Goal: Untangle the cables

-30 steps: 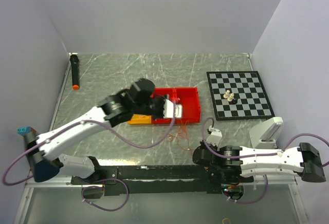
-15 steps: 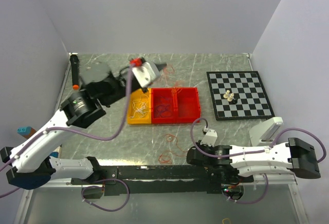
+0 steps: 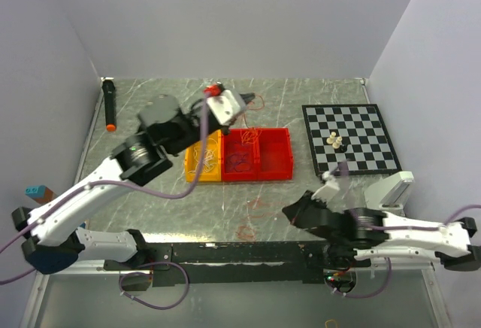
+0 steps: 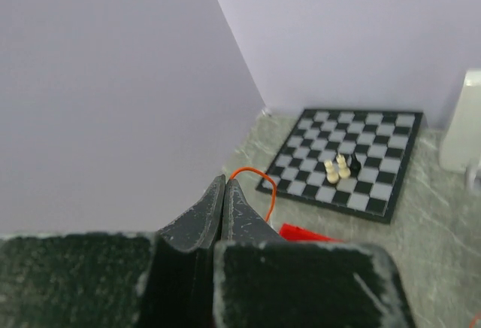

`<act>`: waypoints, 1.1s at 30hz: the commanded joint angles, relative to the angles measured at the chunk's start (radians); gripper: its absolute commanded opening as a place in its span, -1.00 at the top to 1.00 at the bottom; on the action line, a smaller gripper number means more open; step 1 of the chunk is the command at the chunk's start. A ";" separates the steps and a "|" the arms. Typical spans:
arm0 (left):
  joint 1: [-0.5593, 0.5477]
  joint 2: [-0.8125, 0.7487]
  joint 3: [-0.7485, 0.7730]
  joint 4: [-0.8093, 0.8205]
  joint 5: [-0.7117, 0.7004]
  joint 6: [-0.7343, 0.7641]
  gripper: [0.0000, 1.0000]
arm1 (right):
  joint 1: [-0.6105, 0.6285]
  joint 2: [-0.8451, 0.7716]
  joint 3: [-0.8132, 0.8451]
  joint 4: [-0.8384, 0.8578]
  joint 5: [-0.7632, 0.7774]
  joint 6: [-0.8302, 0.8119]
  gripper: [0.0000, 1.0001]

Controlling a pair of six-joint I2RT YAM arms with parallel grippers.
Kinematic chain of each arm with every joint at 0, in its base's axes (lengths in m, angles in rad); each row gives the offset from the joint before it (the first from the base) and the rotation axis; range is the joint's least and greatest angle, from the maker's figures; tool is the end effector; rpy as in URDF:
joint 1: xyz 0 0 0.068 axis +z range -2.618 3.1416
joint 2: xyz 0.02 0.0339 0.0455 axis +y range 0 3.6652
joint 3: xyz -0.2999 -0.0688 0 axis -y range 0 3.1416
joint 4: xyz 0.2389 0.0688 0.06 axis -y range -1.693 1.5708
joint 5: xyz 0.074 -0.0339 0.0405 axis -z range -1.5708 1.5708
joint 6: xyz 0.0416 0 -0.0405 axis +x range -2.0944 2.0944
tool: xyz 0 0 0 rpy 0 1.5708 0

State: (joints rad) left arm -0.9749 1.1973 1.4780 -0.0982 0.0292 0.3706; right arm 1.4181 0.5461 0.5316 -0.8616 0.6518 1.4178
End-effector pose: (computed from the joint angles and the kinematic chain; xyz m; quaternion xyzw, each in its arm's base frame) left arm 0.1321 -0.1970 0.5375 0.4074 0.4933 -0.2376 0.7309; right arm 0.0359 0.0673 0.2435 0.1089 0.8908 0.2729 0.3466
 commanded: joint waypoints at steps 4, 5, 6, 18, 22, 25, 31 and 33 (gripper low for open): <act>-0.002 0.145 -0.071 0.150 0.037 0.004 0.99 | 0.008 -0.120 0.186 -0.042 0.164 -0.201 1.00; -0.002 0.174 -0.071 0.155 0.047 0.007 0.99 | 0.008 -0.106 0.205 -0.039 0.170 -0.230 1.00; -0.002 0.201 -0.071 0.164 0.051 0.007 0.99 | 0.008 -0.100 0.224 -0.030 0.173 -0.253 1.00; 0.045 0.542 0.036 0.218 0.025 0.005 0.99 | 0.008 -0.158 0.323 0.019 0.224 -0.425 1.00; 0.056 0.617 0.073 0.219 0.020 0.007 0.99 | 0.008 -0.187 0.330 0.032 0.233 -0.457 1.00; 0.062 0.656 0.079 0.229 0.009 0.016 0.99 | 0.008 -0.189 0.347 0.023 0.241 -0.468 1.00; 0.070 0.729 0.114 0.146 0.006 0.053 0.63 | 0.008 -0.176 0.386 -0.002 0.276 -0.497 1.00; 0.073 0.752 0.157 0.042 0.027 0.033 0.43 | 0.008 -0.166 0.403 -0.011 0.295 -0.500 1.00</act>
State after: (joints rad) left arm -0.9100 1.9083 1.5394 0.0525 0.0368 0.4080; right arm 1.4181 0.3645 0.8722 -0.8577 0.8829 0.9565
